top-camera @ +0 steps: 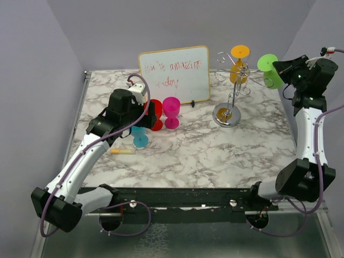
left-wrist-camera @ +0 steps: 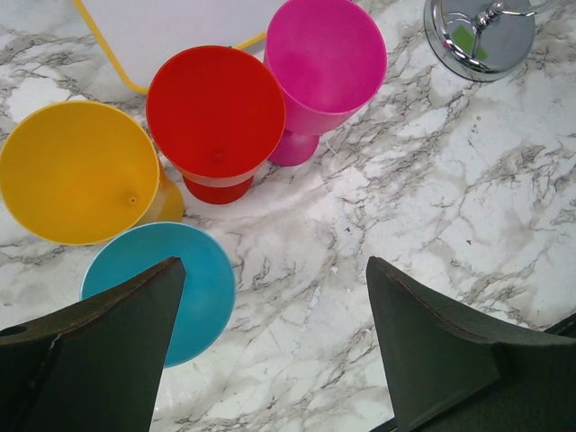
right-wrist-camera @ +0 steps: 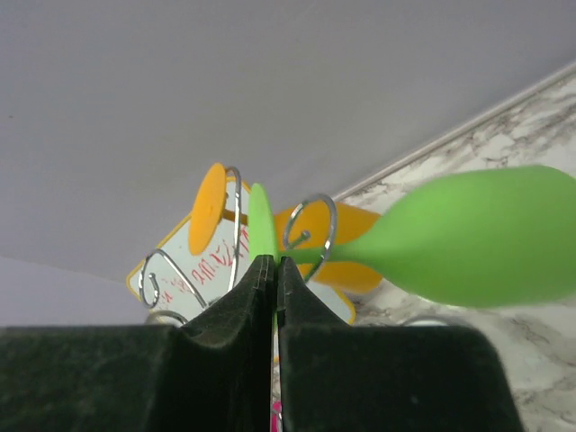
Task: Take the wine glass off the wine glass rack
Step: Pick up the wine glass from the wine rack, then place the wine glass at the center of the board.
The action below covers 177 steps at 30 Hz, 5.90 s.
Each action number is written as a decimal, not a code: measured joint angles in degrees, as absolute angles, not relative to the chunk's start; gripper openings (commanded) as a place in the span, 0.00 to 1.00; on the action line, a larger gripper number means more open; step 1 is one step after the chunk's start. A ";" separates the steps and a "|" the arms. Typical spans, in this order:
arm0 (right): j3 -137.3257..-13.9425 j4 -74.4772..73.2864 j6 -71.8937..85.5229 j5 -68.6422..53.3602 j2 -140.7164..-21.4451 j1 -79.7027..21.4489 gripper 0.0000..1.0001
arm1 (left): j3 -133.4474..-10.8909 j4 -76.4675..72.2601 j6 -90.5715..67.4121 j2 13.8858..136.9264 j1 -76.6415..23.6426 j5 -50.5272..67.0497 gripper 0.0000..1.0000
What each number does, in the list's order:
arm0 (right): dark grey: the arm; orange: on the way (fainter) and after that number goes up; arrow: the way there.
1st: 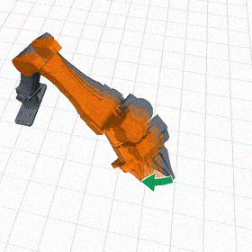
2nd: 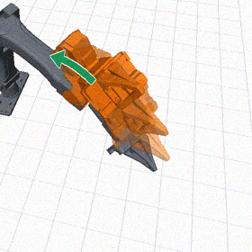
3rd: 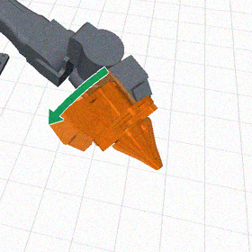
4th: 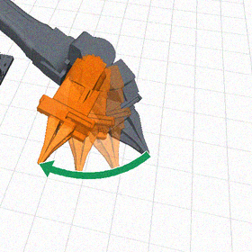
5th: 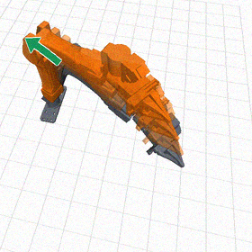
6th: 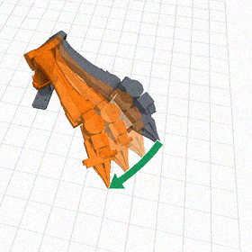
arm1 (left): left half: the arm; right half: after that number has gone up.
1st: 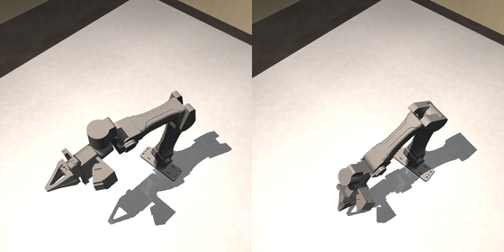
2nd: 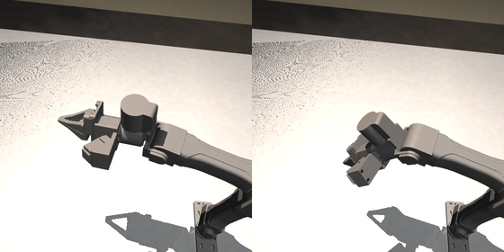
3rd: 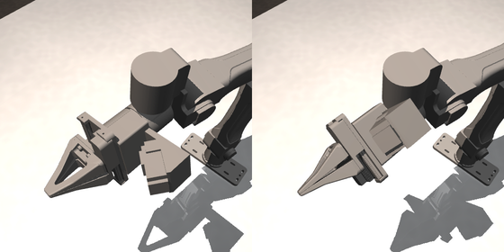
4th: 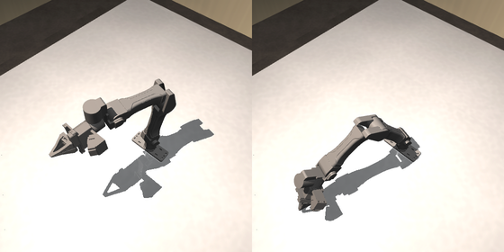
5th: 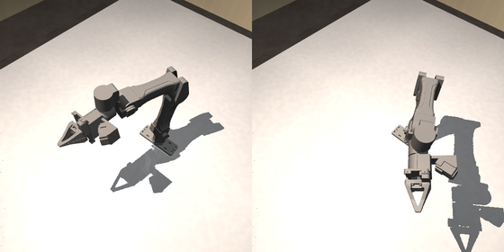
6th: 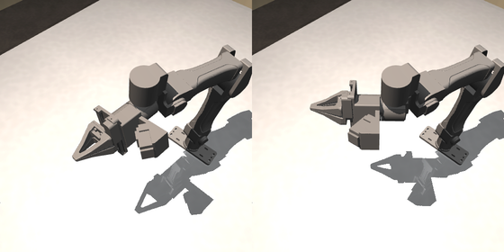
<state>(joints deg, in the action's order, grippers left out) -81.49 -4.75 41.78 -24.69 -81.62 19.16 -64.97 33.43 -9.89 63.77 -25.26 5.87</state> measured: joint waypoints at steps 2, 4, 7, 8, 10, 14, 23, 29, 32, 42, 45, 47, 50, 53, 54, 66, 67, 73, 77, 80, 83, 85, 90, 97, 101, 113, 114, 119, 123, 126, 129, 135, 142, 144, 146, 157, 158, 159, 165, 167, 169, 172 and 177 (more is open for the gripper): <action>-78.59 -5.08 41.80 -24.25 -79.18 19.16 0.03 | -64.79 33.43 -9.89 63.79 -25.26 6.02 0.84; -76.23 -4.73 42.02 -24.12 -77.91 19.16 0.01 | -64.79 33.43 -9.89 63.88 -25.26 6.15 0.84; -75.18 -4.10 43.07 -24.29 -78.08 19.14 0.01 | -64.79 33.43 -9.91 63.90 -25.26 6.31 0.84; -75.33 -3.95 43.42 -24.53 -78.32 19.14 0.01 | -64.79 33.43 -9.91 63.90 -25.26 6.39 0.84; -75.66 -3.53 44.10 -25.30 -78.85 19.14 0.01 | -64.79 33.43 -9.91 63.90 -25.26 6.46 0.84; -75.66 -1.93 46.48 -27.22 -80.07 19.14 0.01 | -64.62 33.41 -10.09 63.88 -25.26 6.44 0.84; -75.81 0.47 50.15 -29.47 -80.97 19.14 0.01 | -63.94 33.39 -10.09 63.86 -25.26 6.44 0.84; -76.99 1.50 53.06 -29.80 -83.57 19.14 0.00 | -63.94 33.39 -10.11 63.86 -25.26 6.57 0.84; -76.99 3.29 55.55 -30.92 -85.25 19.14 0.01 | -63.94 33.41 -10.13 63.86 -25.26 6.63 0.84; -78.87 7.88 60.01 -32.18 -88.23 19.14 0.01 | -63.94 33.39 -10.26 63.86 -25.26 6.63 0.85; -79.59 8.73 61.08 -31.33 -88.60 19.14 0.00 | -63.94 33.39 -10.26 63.86 -25.26 6.63 0.85; -79.61 9.06 61.60 -30.15 -88.62 19.14 0.01 | -63.94 33.39 -10.28 63.86 -25.26 6.63 0.85; -79.61 9.19 61.93 -27.38 -88.62 19.14 0.00 | -63.94 33.39 -10.28 63.86 -25.26 6.63 0.85; -79.57 10.15 61.91 -24.25 -88.62 19.14 0.01 | -63.94 33.39 -10.28 63.86 -25.26 6.63 0.85; -79.53 10.98 61.91 -23.31 -88.62 19.14 0.01 | -63.94 33.39 -10.28 63.86 -25.26 6.63 0.85; -74.37 12.86 58.85 -13.32 -84.42 19.14 0.01 | -63.94 33.39 -10.28 63.81 -25.26 6.61 0.86; -73.73 12.84 58.37 -12.60 -83.53 19.14 0.01 | -63.94 33.39 -10.26 63.77 -25.26 6.61 0.86; -73.19 12.45 55.77 -9.82 -79.72 19.14 0.01 | -63.94 33.41 -10.28 62.83 -25.26 6.61 0.86; -72.31 11.42 54.26 -7.60 -76.53 19.14 0.00 | -63.96 33.41 -10.31 62.67 -25.26 6.63 0.86; -72.14 9.78 53.41 -6.92 -74.83 19.14 0.01 | -63.99 33.41 -10.33 62.67 -25.26 6.63 0.87; -71.40 7.94 52.31 -6.90 -72.99 19.14 0.00 | -64.07 33.39 -10.31 62.61 -25.26 6.66 0.88; -70.43 6.68 51.29 -6.87 -71.40 19.14 0.01 | -64.07 33.39 -10.31 62.41 -25.26 6.68 0.88; -66.11 2.79 48.99 -6.39 -64.58 19.14 0.01 | -64.14 33.39 -10.31 61.73 -25.26 6.87 0.89; -60.97 -3.84 46.37 -5.45 -53.28 19.11 0.01 | -65.12 33.41 -10.28 61.73 -25.26 7.16 0.91; -60.31 -8.47 45.82 -6.44 -49.28 18.90 0.01 | -65.71 33.30 -10.28 61.71 -25.26 7.16 0.91; -55.86 -27.64 46.70 -7.40 -35.27 16.71 0.01 | -66.06 33.17 -10.28 60.62 -25.26 8.14 0.92; -55.66 -27.99 46.65 -8.19 -34.81 16.51 0.01 | -66.06 33.15 -10.31 60.47 -25.26 8.38 0.92; -52.90 -25.69 45.87 -18.02 -34.48 15.77 0.01 | -66.06 33.04 -10.35 59.99 -25.26 9.45 0.93; -51.42 -22.44 44.97 -29.56 -37.91 15.66 0.00 | -66.06 33.01 -10.79 59.51 -25.26 10.50 0.97; -52.25 -22.48 41.41 -37.78 -41.67 15.11 0.01 | -66.06 32.67 -11.57 59.13 -25.26 12.10 0.97; -53.84 -23.24 37.17 -44.77 -45.30 13.76 0.01 | -66.11 31.88 -12.47 59.11 -25.26 14.87 0.97; -54.17 -26.11 30.46 -55.44 -47.00 9.19 0.01 | -66.43 29.12 -14.92 60.42 -25.26 21.58 0.97; -54.39 -27.57 25.96 -59.70 -47.07 2.02 0.01 | -66.06 20.71 -20.14 63.55 -25.43 36.58 0.94; -54.87 -27.57 25.23 -59.51 -47.48 -1.65 0.01 | -65.78 18.33 -21.19 64.79 -26.24 40.36 0.94; -55.68 -27.51 24.49 -58.72 -48.38 -6.31 0.01 | -65.73 16.56 -21.80 66.02 -28.01 43.53 0.91; -56.29 -18.28 24.53 -53.78 -55.57 -20.62 0.01 | -65.98 12.82 -21.47 70.30 -35.77 54.54 0.56; -56.34 -17.32 24.56 -53.63 -56.07 -21.21 0.01 | -65.95 12.71 -21.50 70.57 -35.77 55.16 0.49; -56.45 -16.64 24.51 -53.54 -56.62 -21.80 0.01 | -65.98 12.51 -21.41 70.85 -35.79 55.81 0.45; -57.47 -14.76 23.40 -53.43 -58.46 -24.56 0.00 | -65.98 12.05 -21.61 72.90 -36.42 57.32 0.09; -57.47 -13.91 23.14 -53.43 -58.41 -24.69 0.01 | -65.98 12.19 -21.47 73.10 -36.47 57.43 0.00; -57.47 -13.06 22.85 -53.47 -58.37 -24.71 0.08 | -66.15 12.58 -21.12 73.10 -36.45 57.39 0.00; -57.47 -12.36 22.57 -53.82 -58.33 -24.80 0.25 | -66.81 13.45 -20.27 73.10 -36.38 57.43 0.00; -57.08 -10.11 22.98 -56.51 -58.46 -24.80 0.34 | -67.11 14.28 -18.98 73.08 -36.47 57.56 0.00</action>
